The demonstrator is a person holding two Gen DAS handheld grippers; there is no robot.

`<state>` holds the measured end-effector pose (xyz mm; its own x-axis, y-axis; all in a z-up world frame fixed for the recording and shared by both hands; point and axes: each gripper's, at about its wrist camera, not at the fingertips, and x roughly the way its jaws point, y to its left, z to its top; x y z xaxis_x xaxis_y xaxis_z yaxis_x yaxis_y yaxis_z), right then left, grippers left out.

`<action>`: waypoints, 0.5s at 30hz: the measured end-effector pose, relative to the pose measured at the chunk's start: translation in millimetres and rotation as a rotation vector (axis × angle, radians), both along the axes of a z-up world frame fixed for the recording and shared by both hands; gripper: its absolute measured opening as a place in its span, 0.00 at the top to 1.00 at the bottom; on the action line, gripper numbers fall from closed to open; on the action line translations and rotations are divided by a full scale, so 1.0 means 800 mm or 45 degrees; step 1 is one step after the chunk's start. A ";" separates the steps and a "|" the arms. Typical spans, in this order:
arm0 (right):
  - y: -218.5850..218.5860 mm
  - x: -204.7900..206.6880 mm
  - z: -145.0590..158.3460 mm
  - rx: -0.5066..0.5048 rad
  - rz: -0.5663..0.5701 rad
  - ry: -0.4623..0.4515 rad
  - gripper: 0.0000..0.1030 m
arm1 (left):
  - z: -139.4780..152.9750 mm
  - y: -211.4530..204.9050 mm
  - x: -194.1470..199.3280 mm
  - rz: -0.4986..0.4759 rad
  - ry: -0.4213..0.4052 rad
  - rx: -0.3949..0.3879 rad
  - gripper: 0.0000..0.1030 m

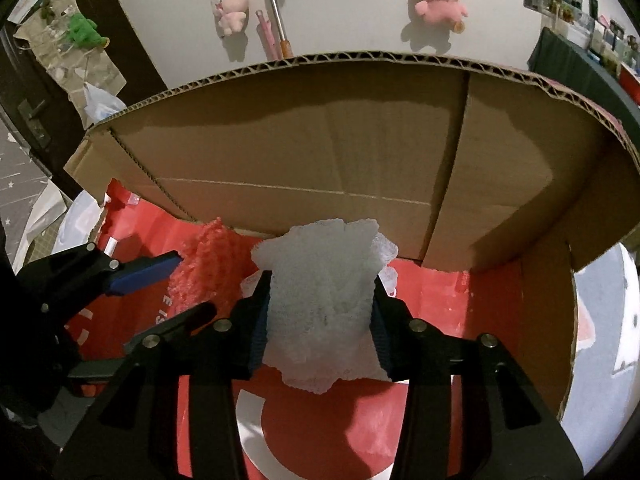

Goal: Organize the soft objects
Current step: 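Carry both puffs into the red-lined cardboard box and lower them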

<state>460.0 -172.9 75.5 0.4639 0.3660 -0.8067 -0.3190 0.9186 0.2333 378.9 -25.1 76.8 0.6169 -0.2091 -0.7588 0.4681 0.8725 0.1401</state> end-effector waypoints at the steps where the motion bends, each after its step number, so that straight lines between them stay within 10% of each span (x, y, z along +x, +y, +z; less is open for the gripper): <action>1: -0.001 0.000 0.000 -0.002 -0.002 0.005 0.57 | -0.001 0.000 0.000 -0.002 0.001 0.005 0.62; 15: -0.004 -0.003 0.006 -0.053 -0.036 0.031 0.45 | -0.002 0.003 0.000 0.038 0.026 0.060 0.54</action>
<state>457.5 -176.3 80.1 0.4533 0.3187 -0.8324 -0.2874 0.9363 0.2020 379.2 -23.0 75.3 0.6065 -0.1549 -0.7798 0.4453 0.8787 0.1718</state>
